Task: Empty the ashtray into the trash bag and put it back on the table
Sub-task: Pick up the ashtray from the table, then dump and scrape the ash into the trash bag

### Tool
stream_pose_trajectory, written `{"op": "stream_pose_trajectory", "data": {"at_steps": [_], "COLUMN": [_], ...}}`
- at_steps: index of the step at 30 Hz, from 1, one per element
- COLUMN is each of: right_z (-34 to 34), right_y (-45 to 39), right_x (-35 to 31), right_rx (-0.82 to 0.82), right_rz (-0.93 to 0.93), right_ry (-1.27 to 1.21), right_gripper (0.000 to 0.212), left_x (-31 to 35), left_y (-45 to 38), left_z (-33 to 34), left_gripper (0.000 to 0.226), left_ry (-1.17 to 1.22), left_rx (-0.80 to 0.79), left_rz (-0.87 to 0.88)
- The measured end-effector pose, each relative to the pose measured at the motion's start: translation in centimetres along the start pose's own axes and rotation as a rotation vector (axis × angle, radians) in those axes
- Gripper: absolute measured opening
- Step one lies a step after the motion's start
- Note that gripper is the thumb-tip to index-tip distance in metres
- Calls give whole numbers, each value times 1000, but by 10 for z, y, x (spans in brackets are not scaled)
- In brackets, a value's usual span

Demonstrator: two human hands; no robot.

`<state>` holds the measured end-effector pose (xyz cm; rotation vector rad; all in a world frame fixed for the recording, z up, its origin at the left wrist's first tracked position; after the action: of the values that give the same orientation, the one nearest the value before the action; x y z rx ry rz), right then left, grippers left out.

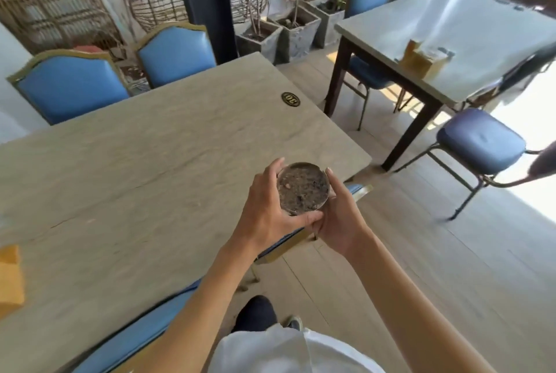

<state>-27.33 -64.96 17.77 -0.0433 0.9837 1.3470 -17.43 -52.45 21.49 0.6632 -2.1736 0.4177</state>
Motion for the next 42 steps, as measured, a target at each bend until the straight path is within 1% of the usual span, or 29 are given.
{"op": "stream_pose_trajectory", "data": {"at_steps": [4, 7, 11, 15, 19, 21, 23, 27, 31, 37, 42], "right_z": [-25, -41, -61, -88, -116, -133, -150, -173, -193, -232, -281], "right_y": [-5, -17, -46, -84, -119, -134, -144, -158, -179, -209, -233], "right_x": [-18, -34, -65, -105, -148, -166, -183, -213, -235, -280, -335], "right_rx": [57, 83, 58, 22, 30, 61, 88, 134, 169, 144, 25], "right_rz": [-4, 7, 4, -2, 43, 63, 66, 75, 104, 168, 229], "right_ry": [-82, -91, -120, -101, -111, -94, -75, -79, -96, -102, -126], "right_gripper": [63, 62, 65, 71, 75, 76, 71, 65, 64, 66, 64], "left_x": [7, 7, 6, -9, -40, -50, -56, -66, -70, -59, -34], "left_y": [-25, -48, -90, -140, -196, -220, -240, -275, -301, -337, -380], "left_z": [23, 40, 63, 79, 94, 104, 114, 134, 155, 195, 245], "left_gripper": [118, 116, 111, 95, 69, 71, 74, 61, 61, 60, 58], "left_ry": [-18, -31, -13, 176, 181, 174, 163, 125, 81, 33, -24], "left_rx": [-60, -92, -129, -164, -136, -142, -165, -235, -296, -319, -256], "left_rz": [7, 5, -4, -120, -265, -312, -316, -339, -356, -413, -461]}}
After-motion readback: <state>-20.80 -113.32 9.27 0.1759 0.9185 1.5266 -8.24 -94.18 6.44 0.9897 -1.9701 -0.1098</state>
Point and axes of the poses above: each hand's wrist, its own y-axis away from the middle knuckle, its own z-axis out of the palm, x = y × z, the point moved 2 cm from there along -y, towards the middle knuckle, and after that the axes turned 4 degrees about -x, right-handed, at the moved point
